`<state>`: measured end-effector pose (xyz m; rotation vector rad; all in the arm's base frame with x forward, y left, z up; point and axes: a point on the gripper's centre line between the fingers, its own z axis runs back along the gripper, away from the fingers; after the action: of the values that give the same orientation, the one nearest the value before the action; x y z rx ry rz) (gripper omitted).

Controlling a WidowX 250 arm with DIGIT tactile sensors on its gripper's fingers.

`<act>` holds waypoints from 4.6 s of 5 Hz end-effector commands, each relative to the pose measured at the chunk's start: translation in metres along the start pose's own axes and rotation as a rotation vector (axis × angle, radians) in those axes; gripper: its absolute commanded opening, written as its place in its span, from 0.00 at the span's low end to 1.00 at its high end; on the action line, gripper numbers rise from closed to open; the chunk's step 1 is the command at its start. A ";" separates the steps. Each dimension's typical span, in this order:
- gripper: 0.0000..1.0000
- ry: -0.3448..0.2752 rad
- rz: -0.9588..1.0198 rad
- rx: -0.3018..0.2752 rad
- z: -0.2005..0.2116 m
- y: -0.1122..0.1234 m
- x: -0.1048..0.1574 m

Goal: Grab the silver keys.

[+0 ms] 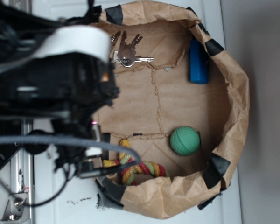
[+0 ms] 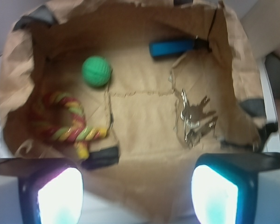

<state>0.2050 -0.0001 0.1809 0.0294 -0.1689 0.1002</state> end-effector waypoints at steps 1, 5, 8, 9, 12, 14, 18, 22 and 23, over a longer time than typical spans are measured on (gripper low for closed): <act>1.00 0.018 0.035 0.028 -0.049 0.018 0.037; 1.00 0.018 0.035 0.028 -0.049 0.018 0.037; 1.00 0.074 0.015 0.082 -0.061 0.028 0.035; 1.00 0.127 -0.003 0.129 -0.057 0.035 0.028; 1.00 0.131 -0.030 0.224 -0.080 0.034 0.021; 1.00 0.093 -0.085 0.229 -0.112 0.033 0.013; 1.00 0.157 -0.082 0.242 -0.122 0.047 0.019; 1.00 0.112 -0.093 0.233 -0.143 0.054 0.025; 0.00 0.115 -0.071 0.218 -0.141 0.055 0.029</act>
<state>0.2426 0.0538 0.0366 0.2448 0.0030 0.0178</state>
